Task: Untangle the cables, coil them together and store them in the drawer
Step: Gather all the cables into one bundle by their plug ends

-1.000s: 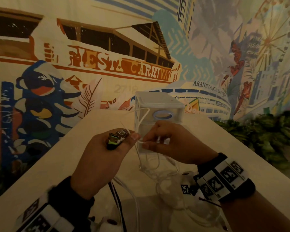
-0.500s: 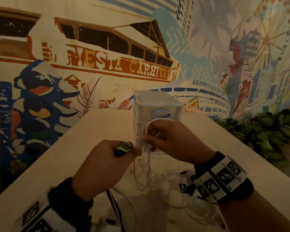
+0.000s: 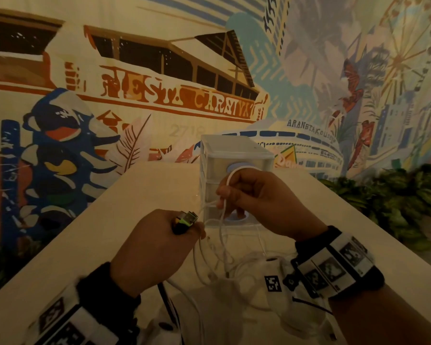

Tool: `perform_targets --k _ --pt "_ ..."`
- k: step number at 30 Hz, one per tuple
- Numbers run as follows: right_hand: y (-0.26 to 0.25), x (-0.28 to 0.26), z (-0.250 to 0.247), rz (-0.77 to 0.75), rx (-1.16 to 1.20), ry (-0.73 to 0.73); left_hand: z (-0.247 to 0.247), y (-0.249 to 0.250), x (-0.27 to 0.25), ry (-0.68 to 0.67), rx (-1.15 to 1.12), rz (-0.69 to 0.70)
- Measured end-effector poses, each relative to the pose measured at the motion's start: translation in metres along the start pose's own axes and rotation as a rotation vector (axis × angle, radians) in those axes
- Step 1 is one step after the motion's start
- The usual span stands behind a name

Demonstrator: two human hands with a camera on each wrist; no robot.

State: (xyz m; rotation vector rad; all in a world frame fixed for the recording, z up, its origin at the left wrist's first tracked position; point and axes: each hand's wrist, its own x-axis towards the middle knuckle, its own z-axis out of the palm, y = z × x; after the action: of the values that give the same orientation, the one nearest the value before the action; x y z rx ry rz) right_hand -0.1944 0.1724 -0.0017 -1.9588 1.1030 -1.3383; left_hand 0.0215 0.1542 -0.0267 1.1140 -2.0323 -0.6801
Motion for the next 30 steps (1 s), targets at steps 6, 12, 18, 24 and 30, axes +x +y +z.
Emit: perform_targets --k 6,12,18,24,30 --pt "0.004 0.003 -0.007 0.043 0.124 0.123 0.002 -0.006 0.0 -0.036 0.092 0.036" --pt "0.013 0.006 -0.017 0.044 0.101 0.229 0.003 -0.005 0.0 -0.052 0.088 -0.004" --pt "0.017 0.006 -0.026 0.201 0.309 0.241 0.002 -0.006 0.001 -0.052 0.12 -0.015" --pt "0.032 0.006 -0.032 0.249 -0.107 0.142 0.002 -0.008 0.003 -0.05 0.039 -0.033" --pt "0.038 0.002 -0.032 0.308 -0.459 0.008 0.004 -0.004 0.001 -0.019 -0.234 -0.01"
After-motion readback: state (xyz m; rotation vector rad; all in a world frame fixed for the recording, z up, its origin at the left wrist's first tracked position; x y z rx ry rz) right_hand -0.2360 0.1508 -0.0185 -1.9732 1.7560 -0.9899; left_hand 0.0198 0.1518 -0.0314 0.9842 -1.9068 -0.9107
